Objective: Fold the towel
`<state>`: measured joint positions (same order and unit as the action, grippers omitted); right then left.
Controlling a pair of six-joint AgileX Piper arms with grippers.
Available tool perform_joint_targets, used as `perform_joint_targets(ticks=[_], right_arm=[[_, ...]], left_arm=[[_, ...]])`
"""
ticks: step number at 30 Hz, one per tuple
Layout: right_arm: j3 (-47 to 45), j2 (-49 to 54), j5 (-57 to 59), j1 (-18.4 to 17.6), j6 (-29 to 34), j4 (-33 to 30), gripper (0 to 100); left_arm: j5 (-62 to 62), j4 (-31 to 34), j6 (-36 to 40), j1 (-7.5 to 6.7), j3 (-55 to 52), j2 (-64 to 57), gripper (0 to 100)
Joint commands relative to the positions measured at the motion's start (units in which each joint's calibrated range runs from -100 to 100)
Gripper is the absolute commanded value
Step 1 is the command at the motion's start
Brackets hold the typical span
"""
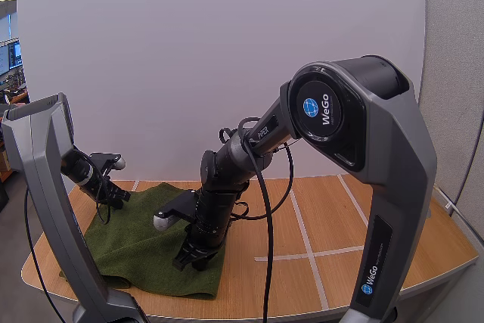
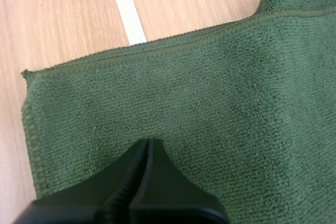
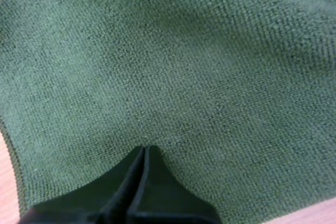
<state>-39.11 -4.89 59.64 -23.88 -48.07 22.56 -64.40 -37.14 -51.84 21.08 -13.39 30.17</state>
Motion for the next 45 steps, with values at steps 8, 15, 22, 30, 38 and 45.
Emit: perform_joint_targets(ticks=[8,15,22,30,38,45], right_arm=[[-1.4,0.4,8.4,0.0,2.6,-4.9,0],[-1.4,0.4,12.2,0.0,4.6,-8.1,0],[-1.4,0.4,13.7,0.0,7.1,-11.2,0],[-1.4,1.8,10.7,0.0,7.8,-10.8,0],[1.1,13.4,-0.1,0.0,9.2,-11.1,0],[6.5,12.1,-8.4,1.0,10.5,-13.1,0]], left_arm=[[2.8,-0.3,-0.5,-0.22,-0.1,1.9,0],[2.8,0.1,-0.5,-0.22,-0.1,1.9,0],[2.8,0.1,-0.5,-0.22,-0.1,1.9,0],[2.8,0.1,-0.5,-0.22,-0.1,1.9,0],[2.8,0.1,-0.5,-0.22,-0.1,1.9,0],[1.2,0.1,-0.2,-0.22,-0.1,1.9,0]])
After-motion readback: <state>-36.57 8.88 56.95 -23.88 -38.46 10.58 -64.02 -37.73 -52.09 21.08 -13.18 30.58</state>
